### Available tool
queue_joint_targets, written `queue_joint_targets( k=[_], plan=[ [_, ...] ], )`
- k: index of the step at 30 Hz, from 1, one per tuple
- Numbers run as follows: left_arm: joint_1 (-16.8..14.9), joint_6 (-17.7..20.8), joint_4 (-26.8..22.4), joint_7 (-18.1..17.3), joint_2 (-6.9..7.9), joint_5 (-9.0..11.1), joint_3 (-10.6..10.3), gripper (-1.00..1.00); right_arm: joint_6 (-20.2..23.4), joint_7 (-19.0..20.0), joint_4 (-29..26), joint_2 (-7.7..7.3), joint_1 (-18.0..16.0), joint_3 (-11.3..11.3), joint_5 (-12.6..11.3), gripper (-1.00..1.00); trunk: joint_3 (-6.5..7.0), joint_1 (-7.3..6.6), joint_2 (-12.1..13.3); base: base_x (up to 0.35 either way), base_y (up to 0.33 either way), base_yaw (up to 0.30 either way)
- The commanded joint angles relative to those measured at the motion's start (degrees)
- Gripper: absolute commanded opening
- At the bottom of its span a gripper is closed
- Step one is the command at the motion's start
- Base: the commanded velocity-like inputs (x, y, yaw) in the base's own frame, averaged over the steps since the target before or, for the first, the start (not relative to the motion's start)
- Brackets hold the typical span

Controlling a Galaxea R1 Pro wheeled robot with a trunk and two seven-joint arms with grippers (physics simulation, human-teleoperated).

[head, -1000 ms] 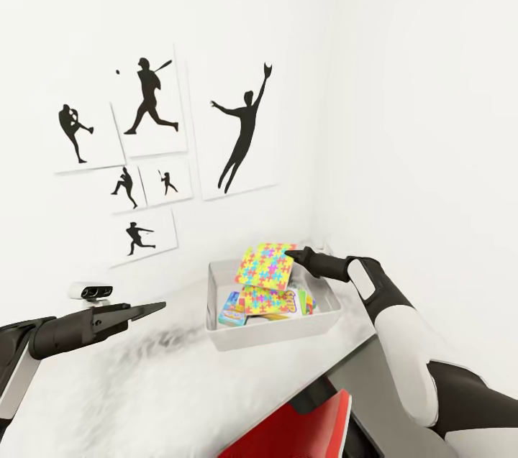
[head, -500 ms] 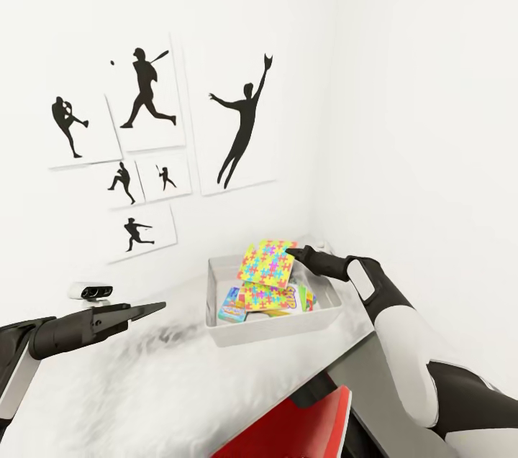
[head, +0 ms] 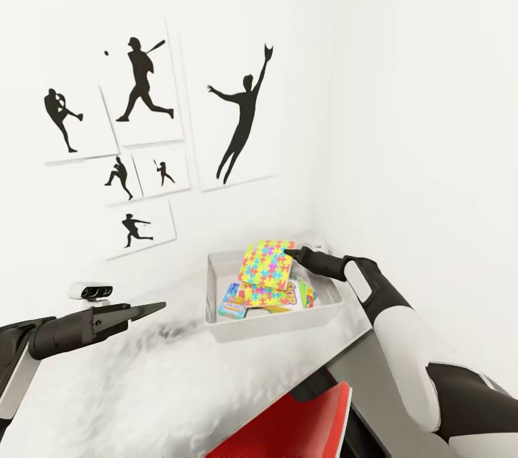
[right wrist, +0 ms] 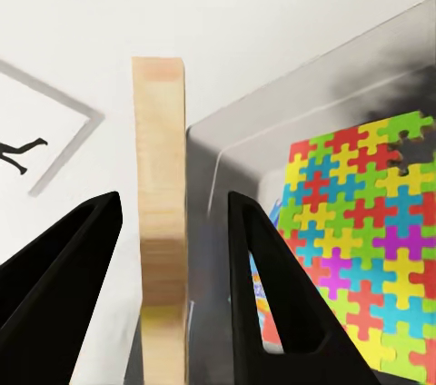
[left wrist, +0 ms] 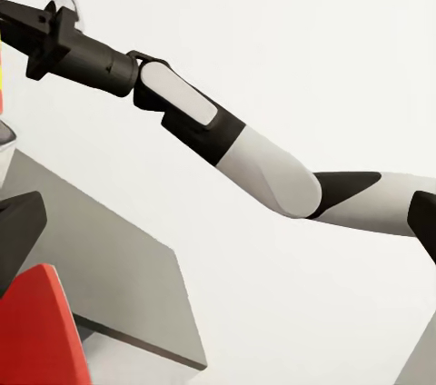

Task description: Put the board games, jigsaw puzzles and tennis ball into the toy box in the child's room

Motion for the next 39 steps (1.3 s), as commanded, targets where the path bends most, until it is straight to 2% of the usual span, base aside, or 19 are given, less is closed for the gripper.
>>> queue_joint_targets(
  k=[1,32,39],
  plan=[
    [-0.06,0.59,-0.01,-0.21,0.02,-0.01,-0.01,1.00,0.35,0.11,0.00,0.12,-0.05,-0.38,-0.09,-1.00,-0.23,0.03,-0.14,0.000,0.000,0.000],
    [0.01,0.57,-0.01,-0.21,0.02,-0.07,-0.01,1.00,1.01,-0.61,0.00,0.39,-0.06,-0.83,-1.11,-1.00,-3.09,0.03,-0.14,0.000,0.000,0.000],
    [0.01,0.55,-0.01,-0.21,0.02,-0.01,0.01,1.00,1.02,-0.74,0.00,0.41,-0.06,-0.96,-1.14,-1.00,-3.27,0.03,-0.14,0.000,0.000,0.000]
  ],
)
